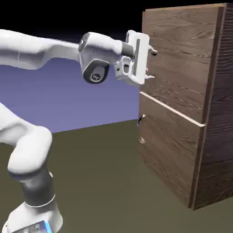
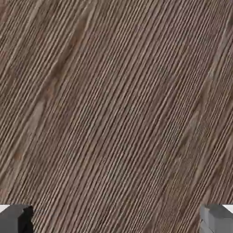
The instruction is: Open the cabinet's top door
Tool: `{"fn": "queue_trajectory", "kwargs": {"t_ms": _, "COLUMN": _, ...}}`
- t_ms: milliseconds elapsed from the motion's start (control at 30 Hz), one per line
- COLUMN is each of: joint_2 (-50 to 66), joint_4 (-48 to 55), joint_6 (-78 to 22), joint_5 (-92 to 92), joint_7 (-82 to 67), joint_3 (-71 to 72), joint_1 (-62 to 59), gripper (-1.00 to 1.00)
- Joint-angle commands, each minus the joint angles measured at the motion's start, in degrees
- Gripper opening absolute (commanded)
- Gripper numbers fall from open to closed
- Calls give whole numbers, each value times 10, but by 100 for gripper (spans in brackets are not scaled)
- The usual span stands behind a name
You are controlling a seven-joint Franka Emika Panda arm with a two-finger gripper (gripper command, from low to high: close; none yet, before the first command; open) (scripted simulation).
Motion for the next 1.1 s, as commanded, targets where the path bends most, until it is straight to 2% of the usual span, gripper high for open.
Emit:
{"fn": "queue_trajectory", "kwargs": {"t_ms": 0, "joint_2": -5, "joint_4": 8, "joint_6": 3, "joint_5": 23, "joint_7": 25, "joint_3": 15, "joint_1": -11, "gripper": 0}}
{"fn": "queue_trajectory", "kwargs": {"t_ms": 900, "joint_2": -140, "joint_4": 231, "joint_6": 71, "joint_5": 642, "joint_7": 698, "joint_3": 413, "joint_1": -301, "gripper": 0}}
{"fn": "queue_trajectory", "kwargs": {"t_ms": 1067, "joint_2": -154, "joint_4": 274, "joint_6": 48, "joint_5": 671, "joint_7": 718, "joint_3": 442, "joint_1": -371, "gripper": 0}}
